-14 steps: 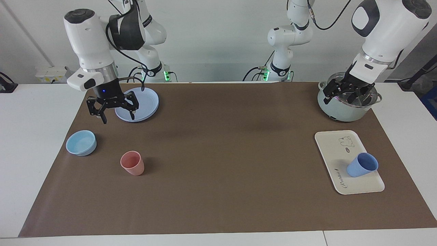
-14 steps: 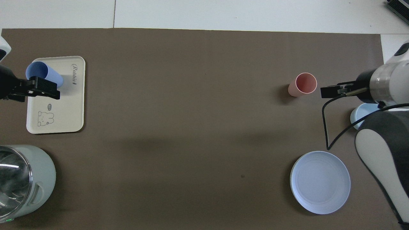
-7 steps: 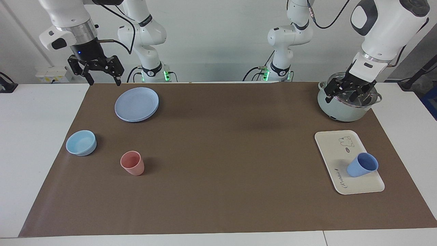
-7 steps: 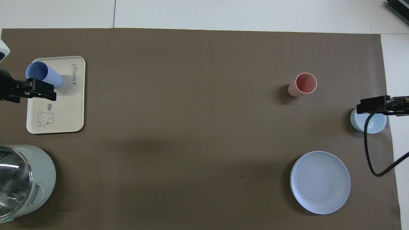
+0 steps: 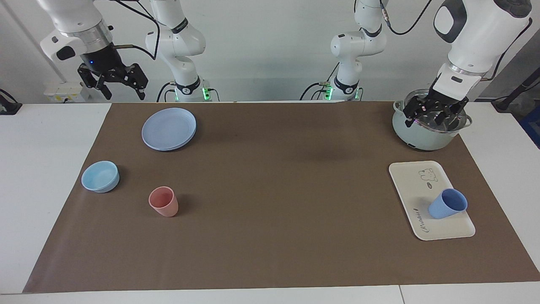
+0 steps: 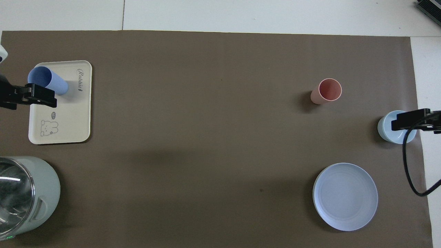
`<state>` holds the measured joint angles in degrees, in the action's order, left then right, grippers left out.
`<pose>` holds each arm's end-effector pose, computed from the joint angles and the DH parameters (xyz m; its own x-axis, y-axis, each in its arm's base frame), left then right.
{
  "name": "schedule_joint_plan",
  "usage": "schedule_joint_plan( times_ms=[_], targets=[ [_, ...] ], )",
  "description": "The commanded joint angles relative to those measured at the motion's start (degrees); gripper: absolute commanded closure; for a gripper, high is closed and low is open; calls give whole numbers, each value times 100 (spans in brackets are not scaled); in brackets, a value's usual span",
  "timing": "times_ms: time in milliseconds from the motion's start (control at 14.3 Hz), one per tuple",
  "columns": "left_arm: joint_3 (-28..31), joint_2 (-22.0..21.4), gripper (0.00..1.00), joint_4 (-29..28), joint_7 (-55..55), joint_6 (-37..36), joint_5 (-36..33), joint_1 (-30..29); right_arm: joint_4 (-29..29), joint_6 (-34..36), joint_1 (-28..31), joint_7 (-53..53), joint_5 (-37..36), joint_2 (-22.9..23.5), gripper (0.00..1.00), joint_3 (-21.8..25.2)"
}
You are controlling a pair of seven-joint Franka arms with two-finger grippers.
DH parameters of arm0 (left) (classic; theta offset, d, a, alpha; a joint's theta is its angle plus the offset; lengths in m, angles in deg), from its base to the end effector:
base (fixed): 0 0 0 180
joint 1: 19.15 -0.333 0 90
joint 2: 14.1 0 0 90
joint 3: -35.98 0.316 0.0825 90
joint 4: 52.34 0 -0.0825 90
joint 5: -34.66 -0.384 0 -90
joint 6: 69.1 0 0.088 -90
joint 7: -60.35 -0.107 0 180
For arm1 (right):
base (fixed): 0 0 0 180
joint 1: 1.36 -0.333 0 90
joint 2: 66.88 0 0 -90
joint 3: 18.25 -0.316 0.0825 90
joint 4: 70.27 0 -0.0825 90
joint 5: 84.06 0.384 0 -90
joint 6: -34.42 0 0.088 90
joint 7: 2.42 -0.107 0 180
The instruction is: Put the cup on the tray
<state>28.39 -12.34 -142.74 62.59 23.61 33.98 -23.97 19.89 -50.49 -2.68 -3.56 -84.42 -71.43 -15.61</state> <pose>0.5674 -0.0251 0.6083 0.9999 -0.0097 0.0102 -0.0096 -0.9999 -0.0074 0.5203 -0.0138 0.6581 0.9990 -0.0433 -0.0122 -0.0433 -0.9991 0.0029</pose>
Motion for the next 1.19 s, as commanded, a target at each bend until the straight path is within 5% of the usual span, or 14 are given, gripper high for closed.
schedule_joint_plan(
  times_ms=[0,1120],
  targets=[
    [4,-237,0,-382,-31,212,-109,34,-70,-113,53,263,-219,165,0,-26],
    [-31,-369,0,31,48,-166,-65,69,133,-79,61,140,106,42,0,-44]
  ],
)
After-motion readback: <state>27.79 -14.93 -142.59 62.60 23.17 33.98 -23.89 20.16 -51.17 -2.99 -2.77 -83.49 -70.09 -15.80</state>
